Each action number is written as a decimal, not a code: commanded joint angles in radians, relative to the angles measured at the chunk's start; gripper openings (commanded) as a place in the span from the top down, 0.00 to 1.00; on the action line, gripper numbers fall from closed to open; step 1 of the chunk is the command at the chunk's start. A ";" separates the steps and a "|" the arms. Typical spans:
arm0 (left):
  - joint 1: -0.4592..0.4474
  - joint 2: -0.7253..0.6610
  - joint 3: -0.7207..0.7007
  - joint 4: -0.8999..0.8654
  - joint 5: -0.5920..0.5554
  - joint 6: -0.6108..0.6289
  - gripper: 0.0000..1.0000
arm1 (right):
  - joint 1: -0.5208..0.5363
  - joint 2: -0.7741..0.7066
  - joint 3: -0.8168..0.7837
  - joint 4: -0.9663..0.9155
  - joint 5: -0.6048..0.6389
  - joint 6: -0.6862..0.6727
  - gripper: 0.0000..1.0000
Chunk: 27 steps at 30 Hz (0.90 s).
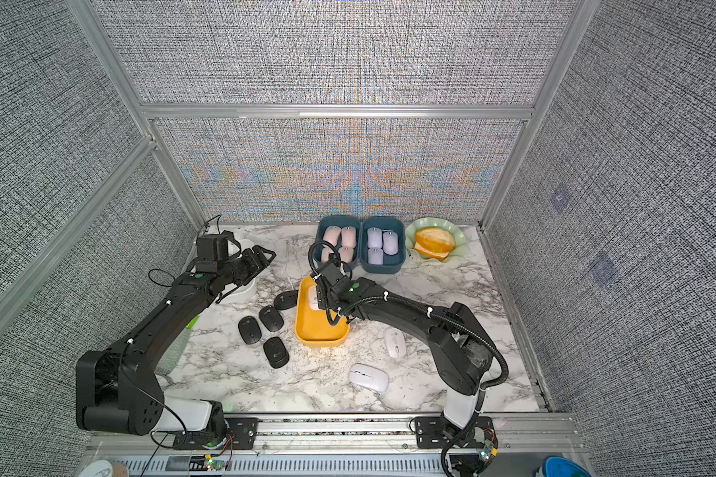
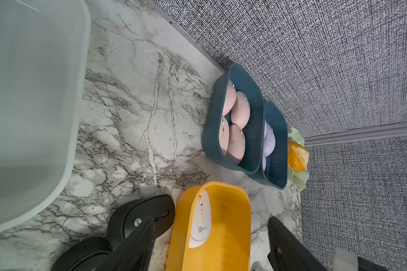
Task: Place the mice by color into the storage box
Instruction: Pick up the mouse from the center of the board.
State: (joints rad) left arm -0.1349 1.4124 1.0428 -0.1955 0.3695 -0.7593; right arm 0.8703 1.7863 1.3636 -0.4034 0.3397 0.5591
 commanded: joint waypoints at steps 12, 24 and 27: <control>0.001 0.014 0.007 0.024 0.017 0.008 0.23 | 0.001 -0.036 -0.024 -0.005 0.028 -0.016 0.25; 0.001 0.032 0.010 0.021 0.021 0.011 0.23 | 0.002 -0.103 -0.086 -0.025 0.063 -0.041 0.24; -0.001 0.034 0.011 0.021 0.022 0.011 0.23 | 0.002 -0.144 -0.125 -0.061 0.080 -0.052 0.24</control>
State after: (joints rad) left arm -0.1360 1.4452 1.0431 -0.1810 0.3840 -0.7589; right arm 0.8711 1.6669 1.2575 -0.4221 0.3882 0.5175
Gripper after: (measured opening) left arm 0.773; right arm 0.764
